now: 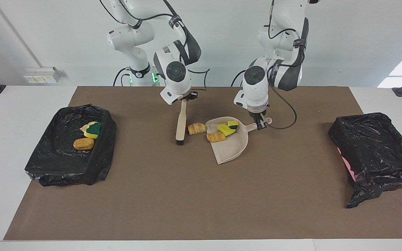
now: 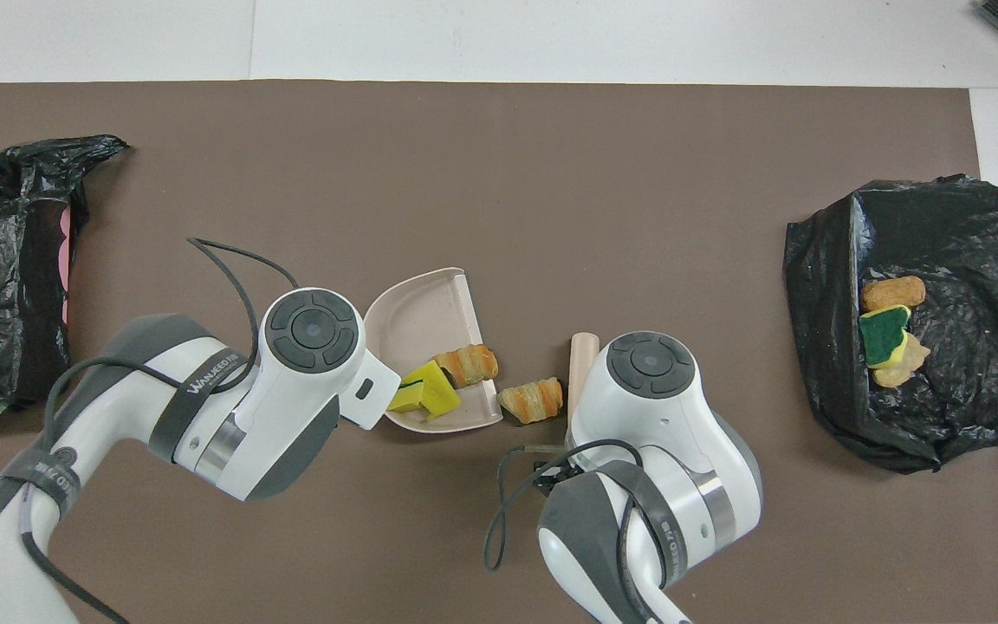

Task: Sweep and dump trash in bin
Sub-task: 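Sweep the remaining bread pieces into the dustpan with the right gripper's brush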

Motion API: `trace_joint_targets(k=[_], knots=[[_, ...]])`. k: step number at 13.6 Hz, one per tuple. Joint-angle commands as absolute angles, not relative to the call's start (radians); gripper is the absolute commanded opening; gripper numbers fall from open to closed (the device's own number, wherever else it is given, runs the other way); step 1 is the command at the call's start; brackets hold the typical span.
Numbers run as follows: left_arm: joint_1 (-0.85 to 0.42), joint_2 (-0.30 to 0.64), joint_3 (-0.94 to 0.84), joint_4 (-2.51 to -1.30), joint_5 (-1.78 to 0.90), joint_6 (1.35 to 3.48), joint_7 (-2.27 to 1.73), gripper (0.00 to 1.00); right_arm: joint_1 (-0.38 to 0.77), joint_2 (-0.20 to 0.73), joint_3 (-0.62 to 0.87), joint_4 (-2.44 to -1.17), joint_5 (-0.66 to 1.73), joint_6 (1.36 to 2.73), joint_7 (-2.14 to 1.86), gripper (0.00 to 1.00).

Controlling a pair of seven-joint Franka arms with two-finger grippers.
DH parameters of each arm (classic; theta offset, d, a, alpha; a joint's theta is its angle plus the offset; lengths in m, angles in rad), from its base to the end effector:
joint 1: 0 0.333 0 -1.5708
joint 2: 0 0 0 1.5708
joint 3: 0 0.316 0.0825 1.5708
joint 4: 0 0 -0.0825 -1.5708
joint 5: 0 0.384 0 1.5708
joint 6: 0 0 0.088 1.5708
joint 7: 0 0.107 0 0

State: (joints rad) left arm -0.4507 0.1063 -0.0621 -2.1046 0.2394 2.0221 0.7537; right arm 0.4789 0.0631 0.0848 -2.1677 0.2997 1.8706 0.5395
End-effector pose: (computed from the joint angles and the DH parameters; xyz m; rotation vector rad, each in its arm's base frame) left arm 0.4776 -0.2527 0.3550 -2.2649 1.8921 0.3113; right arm 0.4132 0.2876 0.3447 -3.0150 0.1758 0.6868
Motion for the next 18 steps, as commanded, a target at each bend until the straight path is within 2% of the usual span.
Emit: trace_joint_targets(k=[1,8,11,15,18], knots=[[-0.448,0.072,-0.061,-2.146,0.255,2.031,0.769,0.00,0.505,0.097,0.086,-2.158,0.369,1.943,0.503,0.00],[-0.443,0.074,-0.063,-2.145,0.253,2.040,0.768,0.00,0.500,0.159,0.086,-2.073,0.633,2.031,0.299,0.00],[-0.422,0.083,-0.063,-2.134,0.252,2.043,0.781,0.00,0.500,0.183,0.086,-2.023,0.676,2.025,0.279,0.00],[-0.396,0.089,-0.063,-2.123,0.250,2.048,0.828,0.00,0.495,0.184,0.078,-1.997,0.620,2.002,0.296,0.00],[-0.350,0.087,-0.063,-2.105,0.244,2.046,0.925,0.00,0.483,0.144,0.071,-1.956,0.487,1.880,0.371,0.00]])
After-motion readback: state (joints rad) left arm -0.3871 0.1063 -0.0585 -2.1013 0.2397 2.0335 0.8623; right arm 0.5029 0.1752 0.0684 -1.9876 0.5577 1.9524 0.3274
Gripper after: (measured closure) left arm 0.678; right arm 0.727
